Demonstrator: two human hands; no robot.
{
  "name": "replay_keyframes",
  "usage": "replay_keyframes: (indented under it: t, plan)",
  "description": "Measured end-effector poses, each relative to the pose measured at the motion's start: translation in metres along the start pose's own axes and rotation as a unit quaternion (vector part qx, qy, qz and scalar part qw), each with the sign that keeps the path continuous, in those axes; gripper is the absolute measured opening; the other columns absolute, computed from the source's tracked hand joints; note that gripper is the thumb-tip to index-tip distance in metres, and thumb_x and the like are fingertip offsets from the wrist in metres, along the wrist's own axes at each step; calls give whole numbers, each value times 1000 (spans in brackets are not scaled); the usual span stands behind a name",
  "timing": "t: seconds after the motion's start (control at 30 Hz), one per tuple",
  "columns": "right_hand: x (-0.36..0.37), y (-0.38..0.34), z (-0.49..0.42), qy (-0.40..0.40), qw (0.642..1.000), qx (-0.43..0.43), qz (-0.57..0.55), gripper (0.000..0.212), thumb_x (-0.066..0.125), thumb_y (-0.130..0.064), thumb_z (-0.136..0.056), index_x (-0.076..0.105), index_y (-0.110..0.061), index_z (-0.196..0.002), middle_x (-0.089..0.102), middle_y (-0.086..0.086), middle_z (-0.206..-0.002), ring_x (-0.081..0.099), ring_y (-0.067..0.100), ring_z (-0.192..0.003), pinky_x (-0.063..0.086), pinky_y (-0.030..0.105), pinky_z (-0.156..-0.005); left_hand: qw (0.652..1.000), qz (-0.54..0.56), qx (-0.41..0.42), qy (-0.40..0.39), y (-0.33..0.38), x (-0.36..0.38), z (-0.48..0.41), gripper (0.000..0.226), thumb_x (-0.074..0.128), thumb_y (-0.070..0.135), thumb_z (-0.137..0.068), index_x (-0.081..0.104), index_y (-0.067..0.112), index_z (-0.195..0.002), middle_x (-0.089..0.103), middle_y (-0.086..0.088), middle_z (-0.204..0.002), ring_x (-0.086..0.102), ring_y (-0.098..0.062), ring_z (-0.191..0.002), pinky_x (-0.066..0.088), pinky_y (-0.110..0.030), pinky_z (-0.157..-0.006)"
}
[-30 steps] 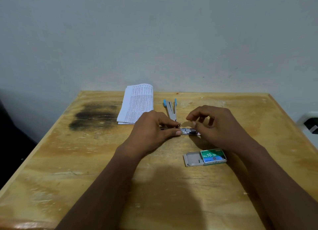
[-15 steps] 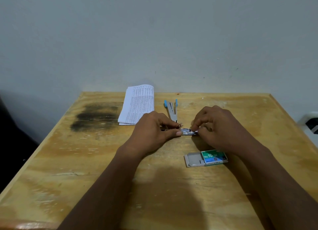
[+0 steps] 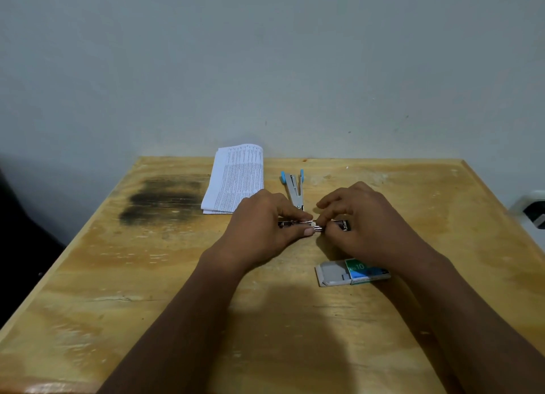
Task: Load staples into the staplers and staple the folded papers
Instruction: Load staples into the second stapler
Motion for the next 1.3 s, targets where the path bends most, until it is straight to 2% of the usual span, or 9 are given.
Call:
replay_keyframes:
  t: [0.17,0.33,0.5,0.7,0.83,0.97,1.1,1.23,1.3]
  plan:
    - [-4,15,-1,-5,996,74,41,30,63,-41,-87,65,-32,-115,64,-12,-116,45,15,-115,39,42,-95,999,-31,10,15,9,-6,4,23,78,37,-86,74,34,-109,66,15,-98,58,-6,-88,57,-38,-77]
    - [-18,9,-2,79,996,33,-16,18,70,-33,-87,71,-26,-104,62,-16,-86,57,14,-92,46,38,-82,996,-17,-24,81,7,-15,5,20,82,35,-83,68,37,-97,63,16,-96,58,0,-83,56,-30,-74]
    - [-30,1,1,169,984,-24,-52,21,79,-22,-80,74,-20,-100,70,-9,-86,60,0,-75,44,7,-66,954,254,-155,31,-7,-17,8,14,74,24,-93,76,29,-106,73,-3,-71,64,-15,-55,60,-38,-58]
    - [-30,12,5,151,921,70,-351,23,77,-26,-76,75,-15,-96,76,4,-83,72,13,-71,58,22,-65,879,461,-116,16,-2,-25,4,34,76,33,-73,78,13,-100,76,-14,-88,65,-15,-64,55,-26,-54]
    - [-9,10,2,116,886,124,-430,13,71,-14,-85,75,-11,-97,77,7,-87,73,20,-78,58,29,-70,885,436,-122,105,5,-13,2,40,71,50,-74,65,12,-83,61,1,-56,54,-14,-45,42,-24,-38]
    - [9,4,1,63,766,174,-615,50,62,-45,-82,71,-3,-109,74,23,-102,70,33,-91,55,38,-81,874,416,-142,208,-7,-16,0,52,72,61,-76,57,11,-72,59,-9,-58,48,-13,-43,37,-28,-43]
    - [13,-2,0,91,803,185,-560,33,71,-49,-77,78,-20,-91,77,13,-94,72,28,-92,57,37,-84,889,355,-142,251,-17,-12,1,51,76,64,-75,53,19,-66,61,-22,-76,51,-21,-60,44,-42,-60]
    - [7,5,-1,135,788,203,-565,22,69,-35,-86,77,-15,-89,76,16,-91,69,28,-82,57,40,-83,918,298,-131,227,-9,-19,0,53,59,75,-80,58,22,-71,58,8,-64,54,-12,-64,47,-38,-64]
    - [0,12,-1,149,790,207,-557,23,67,-35,-87,76,-14,-92,75,15,-90,67,28,-81,57,40,-82,941,156,-146,262,-21,-37,4,56,45,78,-86,63,25,-88,66,12,-84,61,-10,-85,53,-42,-80]
Point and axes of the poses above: each hand's wrist, its own z-axis away from the middle knuckle, its own x-axis out of the palm, y = z × x, the point moved 7 cm from there along -z, towards the middle knuckle
